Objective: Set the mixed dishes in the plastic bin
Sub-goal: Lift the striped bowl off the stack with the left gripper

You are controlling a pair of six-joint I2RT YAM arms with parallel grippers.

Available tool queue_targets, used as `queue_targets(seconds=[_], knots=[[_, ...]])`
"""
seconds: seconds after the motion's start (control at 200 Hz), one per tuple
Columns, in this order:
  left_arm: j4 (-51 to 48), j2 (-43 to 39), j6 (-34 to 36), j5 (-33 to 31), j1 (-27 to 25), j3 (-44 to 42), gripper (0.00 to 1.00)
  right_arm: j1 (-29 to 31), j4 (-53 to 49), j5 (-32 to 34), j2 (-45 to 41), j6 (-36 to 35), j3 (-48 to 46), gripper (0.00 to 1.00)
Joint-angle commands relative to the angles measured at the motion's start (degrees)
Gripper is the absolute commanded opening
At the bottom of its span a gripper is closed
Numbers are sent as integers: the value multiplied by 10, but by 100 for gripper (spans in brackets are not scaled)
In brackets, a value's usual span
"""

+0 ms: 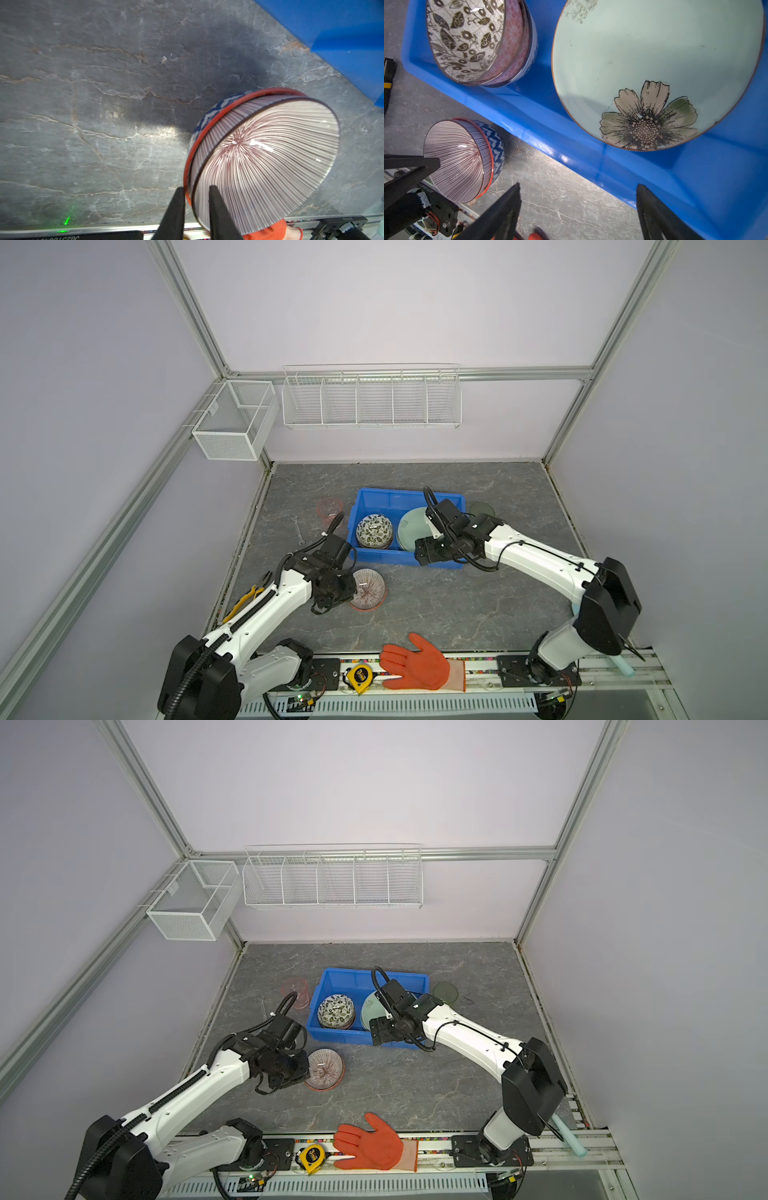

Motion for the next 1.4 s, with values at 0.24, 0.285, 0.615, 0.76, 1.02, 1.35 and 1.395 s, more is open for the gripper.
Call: queue_targets(seconds=[0.24,0.285,0.615,0.76,1.02,1.35,1.395], knots=[[-14,13,13,-13,-2,20,20,-5,2,-3,-16,6,-11,88],[-13,15,15,-13,-2,20,20,-6,1,-3,-16,6,-11,88],[-14,25,20,-14,-2,28,18,-7,2,-3,-17,6,-13,88],[-16,28,22,-14,-2,32,16,-8,3,-3,-16,6,-12,88],[-18,29,25,-9,-2,39,8,-9,3,-5,-15,5,-10,88],[-48,44,33,4,-2,84,3,-10,2,-5,-17,3,-9,88],[-52,43,34,3,-2,87,2,-11,2,-4,-18,4,-10,88]])
